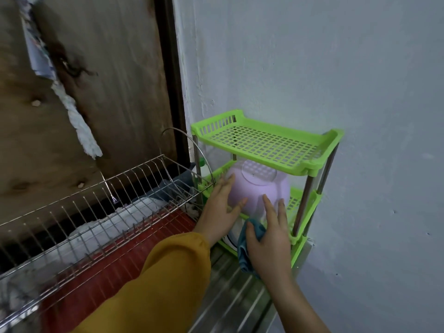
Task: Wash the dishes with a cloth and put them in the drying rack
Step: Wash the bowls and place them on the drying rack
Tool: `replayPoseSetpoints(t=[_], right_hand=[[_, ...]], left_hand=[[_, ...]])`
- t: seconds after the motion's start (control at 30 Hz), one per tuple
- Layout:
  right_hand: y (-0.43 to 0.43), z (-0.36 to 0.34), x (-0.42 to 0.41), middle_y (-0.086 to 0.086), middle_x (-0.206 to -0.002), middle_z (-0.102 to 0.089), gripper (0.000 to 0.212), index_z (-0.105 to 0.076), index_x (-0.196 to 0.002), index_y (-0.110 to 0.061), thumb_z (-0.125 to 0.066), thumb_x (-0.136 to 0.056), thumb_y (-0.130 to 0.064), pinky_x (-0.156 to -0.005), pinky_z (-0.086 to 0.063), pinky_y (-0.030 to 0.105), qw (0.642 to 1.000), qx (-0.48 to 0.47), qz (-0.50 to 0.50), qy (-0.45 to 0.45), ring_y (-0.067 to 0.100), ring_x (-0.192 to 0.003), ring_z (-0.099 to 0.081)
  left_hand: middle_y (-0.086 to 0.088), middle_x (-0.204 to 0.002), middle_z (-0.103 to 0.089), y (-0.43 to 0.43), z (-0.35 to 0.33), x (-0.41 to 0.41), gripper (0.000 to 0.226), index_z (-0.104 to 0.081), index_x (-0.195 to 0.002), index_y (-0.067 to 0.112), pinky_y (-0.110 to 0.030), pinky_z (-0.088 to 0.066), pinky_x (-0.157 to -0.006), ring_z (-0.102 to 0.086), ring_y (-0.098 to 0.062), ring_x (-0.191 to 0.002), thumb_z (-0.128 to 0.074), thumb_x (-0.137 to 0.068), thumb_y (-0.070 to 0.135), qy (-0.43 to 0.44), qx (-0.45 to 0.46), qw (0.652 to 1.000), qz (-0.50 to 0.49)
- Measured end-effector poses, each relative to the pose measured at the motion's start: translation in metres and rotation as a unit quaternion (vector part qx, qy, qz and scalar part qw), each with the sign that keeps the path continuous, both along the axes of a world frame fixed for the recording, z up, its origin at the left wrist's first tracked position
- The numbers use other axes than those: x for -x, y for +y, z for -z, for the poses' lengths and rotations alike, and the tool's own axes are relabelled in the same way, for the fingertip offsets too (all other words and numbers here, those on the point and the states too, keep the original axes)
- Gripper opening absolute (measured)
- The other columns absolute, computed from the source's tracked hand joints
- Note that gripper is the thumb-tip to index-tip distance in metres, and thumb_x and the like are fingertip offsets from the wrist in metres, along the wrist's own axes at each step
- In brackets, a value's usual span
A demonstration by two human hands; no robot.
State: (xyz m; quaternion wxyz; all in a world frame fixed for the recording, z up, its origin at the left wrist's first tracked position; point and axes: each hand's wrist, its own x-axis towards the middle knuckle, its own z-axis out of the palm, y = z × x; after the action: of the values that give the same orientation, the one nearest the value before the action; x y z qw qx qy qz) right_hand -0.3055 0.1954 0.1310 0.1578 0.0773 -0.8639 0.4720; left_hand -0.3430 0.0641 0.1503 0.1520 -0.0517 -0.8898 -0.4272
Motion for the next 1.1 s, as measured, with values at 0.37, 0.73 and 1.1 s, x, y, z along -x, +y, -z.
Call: replayPoseSetpoints(t=[0.37,0.73,1.1], right_hand=[[-0.064,0.016,-0.073,-0.005,-0.124,-0.051,0.029,-0.061,-0.117,-0.025,-0.055,-0.089,-0.032,-0.078,-0.041,0.016,0.970,-0.022,-0.213,0.115,0.000,-0.100,-0.049],[-0.187,0.046,-0.227,-0.012,-0.106,-0.057,0.031,-0.067,-0.102,-0.027,-0.048,-0.087,-0.045,-0.064,-0.040,0.004,0.856,-0.082,-0.498,0.109,0.002,-0.082,-0.055],[-0.321,0.071,-0.406,-0.013,-0.099,-0.050,0.028,-0.068,-0.101,-0.026,-0.049,-0.087,-0.042,-0.059,-0.054,0.025,0.703,-0.103,-0.689,0.143,0.007,-0.072,-0.058]], left_hand=[[0.016,-0.134,-0.052,-0.079,0.012,-0.165,0.037,-0.056,-0.131,0.032,-0.029,-0.040,-0.108,-0.046,0.001,-0.124,-0.061,-0.094,0.033,-0.035,0.006,0.990,-0.137],[0.002,-0.120,-0.067,-0.160,0.054,-0.424,0.048,-0.070,-0.115,0.023,-0.030,-0.052,-0.088,-0.065,-0.019,-0.106,-0.041,-0.086,0.049,-0.129,0.188,0.880,-0.415],[-0.013,-0.112,-0.068,-0.223,0.082,-0.627,0.047,-0.070,-0.111,0.012,-0.042,-0.057,-0.081,-0.067,-0.033,-0.098,-0.046,-0.081,0.040,-0.208,0.209,0.754,-0.587]])
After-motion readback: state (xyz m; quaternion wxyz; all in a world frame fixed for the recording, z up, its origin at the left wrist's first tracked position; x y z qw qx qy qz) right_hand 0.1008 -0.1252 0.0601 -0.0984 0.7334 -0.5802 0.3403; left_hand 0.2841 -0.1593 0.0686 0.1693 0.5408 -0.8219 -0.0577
